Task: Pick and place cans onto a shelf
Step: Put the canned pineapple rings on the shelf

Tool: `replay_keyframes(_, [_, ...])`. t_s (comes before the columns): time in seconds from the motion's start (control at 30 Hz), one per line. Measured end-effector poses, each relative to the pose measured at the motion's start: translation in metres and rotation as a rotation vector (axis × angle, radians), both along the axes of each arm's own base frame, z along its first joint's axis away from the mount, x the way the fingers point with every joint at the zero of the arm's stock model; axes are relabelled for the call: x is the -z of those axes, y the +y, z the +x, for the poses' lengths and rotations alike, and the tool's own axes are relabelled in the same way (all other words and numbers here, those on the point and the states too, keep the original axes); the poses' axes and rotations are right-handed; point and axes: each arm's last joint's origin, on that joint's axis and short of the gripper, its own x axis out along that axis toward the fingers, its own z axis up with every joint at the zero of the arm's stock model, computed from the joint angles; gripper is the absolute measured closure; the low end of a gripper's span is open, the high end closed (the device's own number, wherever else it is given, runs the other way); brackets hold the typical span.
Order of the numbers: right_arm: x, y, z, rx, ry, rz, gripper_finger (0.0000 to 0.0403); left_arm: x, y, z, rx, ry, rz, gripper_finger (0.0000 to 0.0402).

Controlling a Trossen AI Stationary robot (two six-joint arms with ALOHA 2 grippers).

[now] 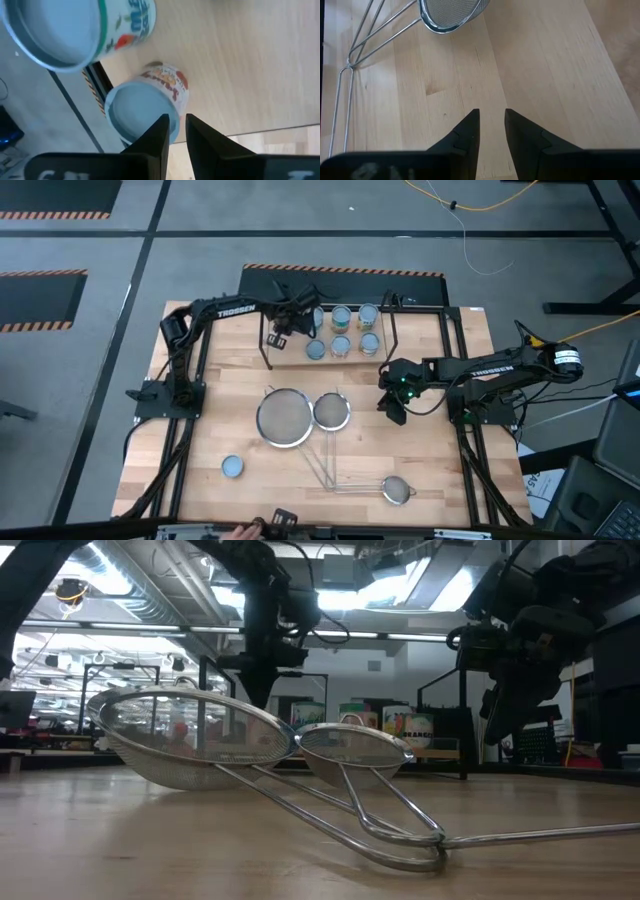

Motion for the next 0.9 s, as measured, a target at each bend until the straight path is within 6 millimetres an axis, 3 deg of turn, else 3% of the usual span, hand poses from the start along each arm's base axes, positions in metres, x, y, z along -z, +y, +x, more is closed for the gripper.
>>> replay_keyframes(0.23, [0.0,0.0,0.0,0.0,0.0,-0.001,0.0308,-0.013,-0.021,0.006,-0.065,-0.075,0.006,0.0346])
replay_keyframes(0.4, [0.0,0.0,0.0,-0.002,-0.002,-0.002,0.0308,-0.039,-0.052,0.003,-0.113,-0.203,-0.071,0.0346])
replay_keyframes(0.7, [0.0,0.0,0.0,-0.003,-0.001,-0.003,0.0308,-0.093,-0.14,-0.02,-0.303,-0.413,-0.332,0.0346])
replay_keyframes(0.9, [0.0,0.0,0.0,-0.003,-0.002,-0.003,0.0308,-0.104,-0.208,-0.036,-0.49,-0.39,-0.487,0.0346])
